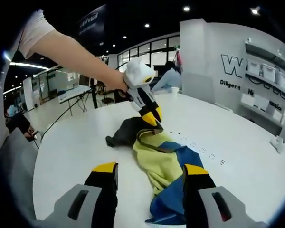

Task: Fold the garment on the visible template until the final outline fits inside the template.

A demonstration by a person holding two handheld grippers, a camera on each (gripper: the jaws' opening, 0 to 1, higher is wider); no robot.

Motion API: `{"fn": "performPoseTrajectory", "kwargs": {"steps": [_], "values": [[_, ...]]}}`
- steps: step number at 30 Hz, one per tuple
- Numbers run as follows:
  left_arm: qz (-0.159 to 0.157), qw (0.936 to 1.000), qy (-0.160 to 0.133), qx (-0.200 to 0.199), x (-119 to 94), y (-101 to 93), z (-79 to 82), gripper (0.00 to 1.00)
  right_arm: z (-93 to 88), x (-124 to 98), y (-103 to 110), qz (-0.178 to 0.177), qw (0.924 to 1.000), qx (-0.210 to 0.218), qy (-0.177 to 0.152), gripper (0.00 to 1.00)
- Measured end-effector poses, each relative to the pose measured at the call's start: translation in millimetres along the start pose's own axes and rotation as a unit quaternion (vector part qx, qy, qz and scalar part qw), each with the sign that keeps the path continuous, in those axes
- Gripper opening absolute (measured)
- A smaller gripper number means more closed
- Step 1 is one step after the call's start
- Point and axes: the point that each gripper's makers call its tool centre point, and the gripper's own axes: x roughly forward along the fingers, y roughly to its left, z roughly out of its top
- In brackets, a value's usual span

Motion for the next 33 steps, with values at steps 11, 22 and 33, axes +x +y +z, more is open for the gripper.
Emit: {"fn": "performPoseTrajectory", "kwargs": {"steps": [11, 22, 33], "values": [[-0.03, 0.9992, 0.012, -0.024, -16, -23.5, 0.0, 0.02, -1.8, 1, -3, -0.004, 1.0, 0.005, 0.001, 0.51], [0.012, 0.9994, -0.02, -0.024, -62, -28.5, -17.4, 0.02, 5.7, 22, -1, 0.006, 1.0, 0.004, -0.004, 0.49], [0.042, 0.9975, -0.045, -0.034, -98, -34.4, -41.8, 0.02, 11.0, 53, -25, 0.011, 0.9991, -0.037, 0.016, 0.38]]}}
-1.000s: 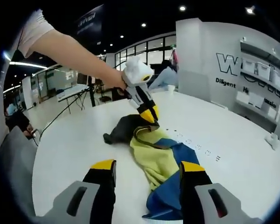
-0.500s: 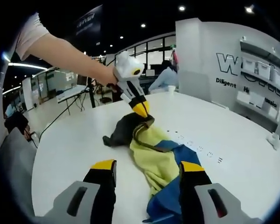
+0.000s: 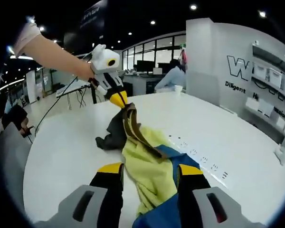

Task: Fold the garment on the visible template until the final outline fits inside the template.

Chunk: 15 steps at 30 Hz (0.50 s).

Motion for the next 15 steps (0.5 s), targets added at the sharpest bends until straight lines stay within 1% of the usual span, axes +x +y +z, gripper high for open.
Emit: {"fn": "performPoseTrajectory", "kwargs": {"steps": [3, 6, 7, 8, 10, 11, 12, 14, 15], "values": [[0.004, 1.0, -0.005, 0.0, -3, -0.2, -1.1, 0.02, 5.4, 8, -10, 0.0, 0.9996, -0.026, 0.006, 0.33], [0.011, 0.9999, -0.009, -0.009, -4, 4.0, -4.0, 0.02, 11.8, 18, -20, 0.001, 0.9993, -0.038, 0.005, 0.3], [0.012, 0.9998, -0.01, -0.011, -4, 4.6, -4.7, 0.02, 11.4, 21, -23, 0.002, 0.9987, -0.049, 0.011, 0.28], [0.014, 0.9997, -0.011, -0.014, -4, 5.6, -5.5, 0.02, 9.6, 26, -27, 0.001, 0.9972, -0.071, 0.023, 0.26], [0.016, 0.9997, -0.012, -0.017, -3, 6.3, -6.9, 0.02, 8.9, 35, -31, 0.001, 0.9966, -0.076, 0.029, 0.21], [0.017, 0.9996, -0.012, -0.018, -2, 6.7, -7.4, 0.02, 9.2, 38, -32, 0.001, 0.9956, -0.088, 0.033, 0.2], [0.019, 0.9996, -0.012, -0.02, -2, 7.9, -7.8, 0.02, 8.5, 43, -34, 0.005, 0.9935, -0.106, 0.042, 0.19], [0.023, 0.9993, -0.015, -0.024, -2, 10.2, -8.3, 0.02, 7.5, 50, -36, 0.008, 0.9908, -0.125, 0.052, 0.17], [0.024, 0.9992, -0.017, -0.027, -2, 11.6, -8.9, 0.02, 5.1, 55, -37, 0.012, 0.9883, -0.139, 0.061, 0.16]]}}
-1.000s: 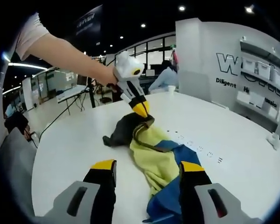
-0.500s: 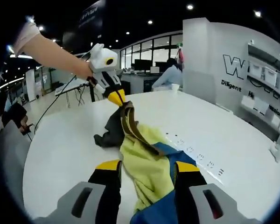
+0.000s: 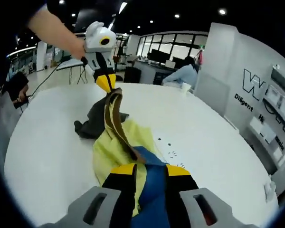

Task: Fold the garment on the visible template until the final outline fits inside the template.

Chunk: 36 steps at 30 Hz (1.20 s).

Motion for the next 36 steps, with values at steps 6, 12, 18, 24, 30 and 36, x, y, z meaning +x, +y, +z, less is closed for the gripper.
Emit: {"fn": "performPoseTrajectory", "kwargs": {"steps": [6, 12, 18, 24, 30, 36], "values": [[0.007, 0.9999, -0.004, -0.007, 0, 3.6, -3.8, 0.02, -10.8, 22, -4, 0.019, 0.9978, -0.055, 0.033, 0.14], [0.01, 0.9998, -0.005, -0.015, -2, 5.8, -13.3, 0.02, -24.9, 37, -6, 0.032, 0.9937, -0.093, 0.054, 0.13], [0.012, 0.9997, -0.006, -0.021, -1, 5.1, -20.7, 0.02, -19.5, 52, -3, 0.045, 0.9907, -0.119, 0.048, 0.1], [0.013, 0.9996, -0.009, -0.024, -1, 5.7, -21.3, 0.02, -24.2, 67, -1, 0.056, 0.9803, -0.178, 0.065, 0.12], [0.013, 0.9996, -0.012, -0.023, 0, 6.6, -21.0, 0.02, -22.8, 75, 0, 0.068, 0.981, -0.174, 0.054, 0.1], [0.014, 0.9995, -0.012, -0.024, 0, 7.7, -23.1, 0.02, -19.1, 74, -2, 0.067, 0.9827, -0.168, 0.038, 0.0]]}}
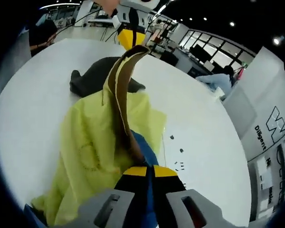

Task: Fold the garment on the visible template until the final outline fits inside the template.

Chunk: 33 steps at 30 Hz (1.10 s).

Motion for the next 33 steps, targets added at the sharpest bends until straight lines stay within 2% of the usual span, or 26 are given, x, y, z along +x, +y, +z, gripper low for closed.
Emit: {"fn": "performPoseTrajectory", "kwargs": {"steps": [7, 17, 22, 23, 25, 27, 28, 30, 33], "values": [[0.005, 1.0, 0.0, -0.001, -1, -1.0, 1.0, 0.02, 1.2, -9, 1, 0.002, 1.0, 0.0, 0.002, 0.0], [0.027, 0.9995, -0.011, 0.01, -15, -3.5, 21.0, 0.01, 19.6, -54, 3, 0.013, 0.9972, 0.069, -0.025, 0.0], [0.041, 0.9987, -0.019, 0.024, -26, -7.0, 31.5, 0.01, 33.2, -79, 12, 0.039, 0.9901, 0.125, -0.051, 0.0], [0.042, 0.9986, -0.02, 0.026, -27, -7.8, 32.6, 0.02, 33.5, -86, 13, 0.042, 0.9897, 0.127, -0.051, 0.0], [0.042, 0.9986, -0.02, 0.027, -28, -10.3, 34.1, 0.02, 39.7, -96, 21, 0.06, 0.9838, 0.157, -0.061, 0.0], [0.042, 0.9986, -0.02, 0.026, -27, -11.5, 33.9, 0.02, 42.3, -108, 25, 0.063, 0.9823, 0.166, -0.06, 0.0], [0.042, 0.9986, -0.02, 0.026, -27, -12.0, 33.8, 0.02, 48.8, -116, 29, 0.072, 0.9751, 0.196, -0.075, 0.0], [0.04, 0.9987, -0.023, 0.02, -27, -14.2, 34.5, 0.02, 48.0, -126, 30, 0.073, 0.9671, 0.233, -0.07, 0.0], [0.031, 0.9988, -0.034, 0.013, -29, -20.5, 38.7, 0.02, 47.4, -138, 27, 0.067, 0.9664, 0.236, -0.077, 0.0]]}}
